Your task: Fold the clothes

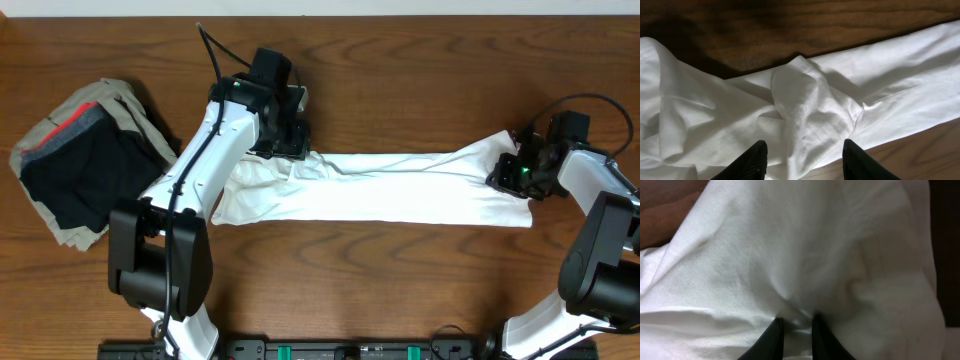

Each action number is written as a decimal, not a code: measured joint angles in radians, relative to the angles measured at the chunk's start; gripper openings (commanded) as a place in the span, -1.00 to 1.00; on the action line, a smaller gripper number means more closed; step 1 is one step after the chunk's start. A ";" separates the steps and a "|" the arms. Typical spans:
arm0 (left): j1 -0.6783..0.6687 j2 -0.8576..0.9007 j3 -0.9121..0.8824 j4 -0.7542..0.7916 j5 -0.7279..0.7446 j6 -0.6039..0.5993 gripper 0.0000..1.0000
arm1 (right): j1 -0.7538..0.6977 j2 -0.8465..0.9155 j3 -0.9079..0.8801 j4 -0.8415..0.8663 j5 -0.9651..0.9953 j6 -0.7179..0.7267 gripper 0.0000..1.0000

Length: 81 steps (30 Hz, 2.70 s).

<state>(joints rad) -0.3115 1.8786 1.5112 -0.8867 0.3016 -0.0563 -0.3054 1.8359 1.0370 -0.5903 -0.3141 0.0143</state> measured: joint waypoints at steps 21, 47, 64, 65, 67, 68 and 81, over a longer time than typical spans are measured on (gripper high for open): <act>-0.060 0.107 -0.009 -0.059 0.006 -0.022 -0.88 | 0.000 0.000 0.000 -0.007 0.000 0.000 -0.63; -0.271 0.107 -0.011 -0.085 0.253 -0.183 -0.81 | 0.000 0.000 0.000 -0.007 0.001 0.000 -0.63; -0.271 0.107 -0.011 -0.029 -0.006 -0.190 -0.28 | 0.000 0.000 0.000 -0.012 0.000 0.000 -0.63; -0.268 0.107 -0.011 -0.020 -0.028 -0.194 -0.23 | 0.000 0.000 0.000 -0.012 0.000 0.000 -0.63; -0.260 0.107 -0.011 0.014 -0.071 -0.192 -0.19 | 0.000 0.000 0.000 -0.012 0.000 0.000 -0.63; -0.254 0.107 -0.011 0.039 -0.089 -0.191 -0.19 | 0.000 0.000 0.000 -0.013 0.000 0.000 -0.63; -0.221 0.109 -0.010 0.124 -0.160 -0.193 -0.18 | 0.000 0.000 0.000 -0.013 0.003 0.000 -0.61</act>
<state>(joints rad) -0.5327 1.9877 1.5013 -0.7628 0.1417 -0.2489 -0.3054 1.8359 1.0374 -0.6033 -0.3111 0.0147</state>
